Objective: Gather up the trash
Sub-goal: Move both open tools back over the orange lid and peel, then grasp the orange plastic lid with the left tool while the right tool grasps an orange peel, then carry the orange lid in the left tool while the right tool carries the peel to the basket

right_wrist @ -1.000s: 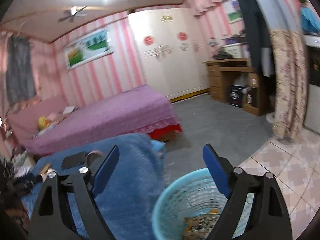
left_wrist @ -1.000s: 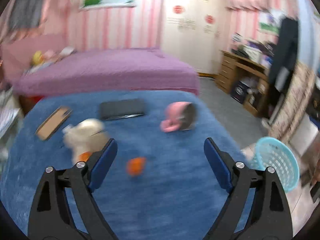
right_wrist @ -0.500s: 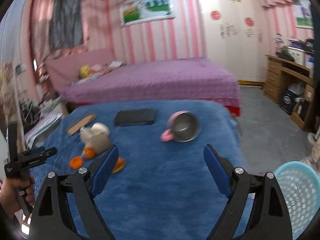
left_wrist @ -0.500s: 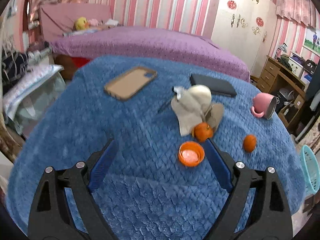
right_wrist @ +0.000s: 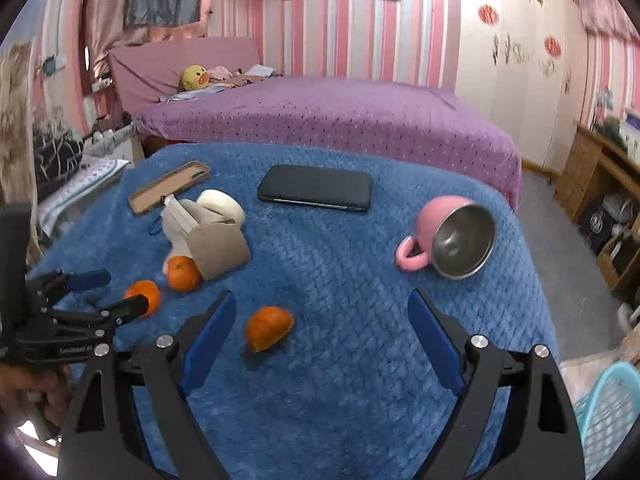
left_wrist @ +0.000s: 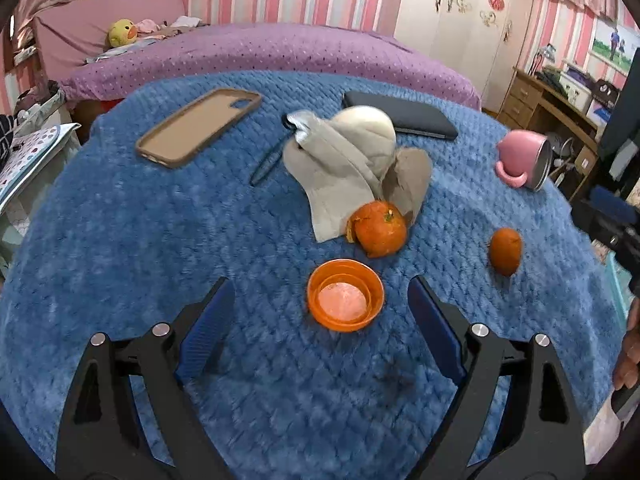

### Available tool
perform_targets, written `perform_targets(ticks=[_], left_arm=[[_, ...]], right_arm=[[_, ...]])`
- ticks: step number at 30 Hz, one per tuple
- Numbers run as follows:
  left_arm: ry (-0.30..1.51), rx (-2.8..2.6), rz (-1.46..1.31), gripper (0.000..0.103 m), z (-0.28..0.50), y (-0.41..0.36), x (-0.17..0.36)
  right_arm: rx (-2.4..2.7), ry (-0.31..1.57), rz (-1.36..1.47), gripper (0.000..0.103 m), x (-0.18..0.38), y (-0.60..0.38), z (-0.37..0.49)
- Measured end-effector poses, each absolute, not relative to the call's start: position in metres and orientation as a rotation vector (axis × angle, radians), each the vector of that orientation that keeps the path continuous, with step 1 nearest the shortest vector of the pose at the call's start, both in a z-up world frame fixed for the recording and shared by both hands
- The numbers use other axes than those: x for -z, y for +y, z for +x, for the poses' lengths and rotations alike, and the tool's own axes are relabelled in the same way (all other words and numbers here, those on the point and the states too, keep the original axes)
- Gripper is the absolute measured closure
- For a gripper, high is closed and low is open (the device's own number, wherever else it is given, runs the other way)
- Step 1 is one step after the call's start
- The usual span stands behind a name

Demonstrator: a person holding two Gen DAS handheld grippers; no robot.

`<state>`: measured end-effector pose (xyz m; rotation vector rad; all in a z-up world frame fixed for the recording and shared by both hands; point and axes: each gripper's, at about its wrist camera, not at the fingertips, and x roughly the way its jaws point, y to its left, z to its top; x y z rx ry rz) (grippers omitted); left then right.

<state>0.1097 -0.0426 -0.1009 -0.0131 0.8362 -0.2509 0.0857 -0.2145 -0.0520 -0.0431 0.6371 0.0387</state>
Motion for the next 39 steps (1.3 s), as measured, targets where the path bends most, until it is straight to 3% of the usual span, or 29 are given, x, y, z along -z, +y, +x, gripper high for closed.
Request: perform_targets(ticks=[4, 5, 13, 14, 15, 18, 21, 39], left_arm=[[0.877, 0.250, 0.015, 0.051, 0.118, -0.052, 0.110], [0.874, 0.247, 0.010, 0.064, 0.118, -0.052, 0.109], [0.748, 0.172, -0.075, 0.065, 0.104, -0.022, 0.070], [0.742, 0.165, -0.081, 0.065, 0.102, -0.018, 0.068], [0.742, 0.162, -0.085, 0.065, 0.102, -0.016, 0.067], [0.748, 0.160, -0.077, 0.065, 0.098, -0.013, 0.068], [0.746, 0.162, -0.063, 0.065, 0.094, -0.012, 0.066], [0.564, 0.291, -0.087, 0.065, 0.041, -0.057, 0.000]], right_arm=[[-0.071, 0.688, 0.002, 0.017, 0.067, -0.215, 0.098], [-0.087, 0.702, 0.009, 0.017, 0.072, -0.212, 0.100], [-0.167, 0.775, -0.002, 0.018, 0.101, -0.178, 0.119], [-0.171, 0.800, 0.008, 0.023, 0.104, -0.176, 0.124], [-0.175, 0.817, 0.016, 0.040, 0.108, -0.175, 0.127], [-0.179, 0.852, 0.005, 0.069, 0.116, -0.168, 0.134], [-0.192, 0.846, 0.013, 0.077, 0.113, -0.168, 0.131], [-0.176, 0.516, 0.051, 0.079, -0.016, -0.234, 0.017]])
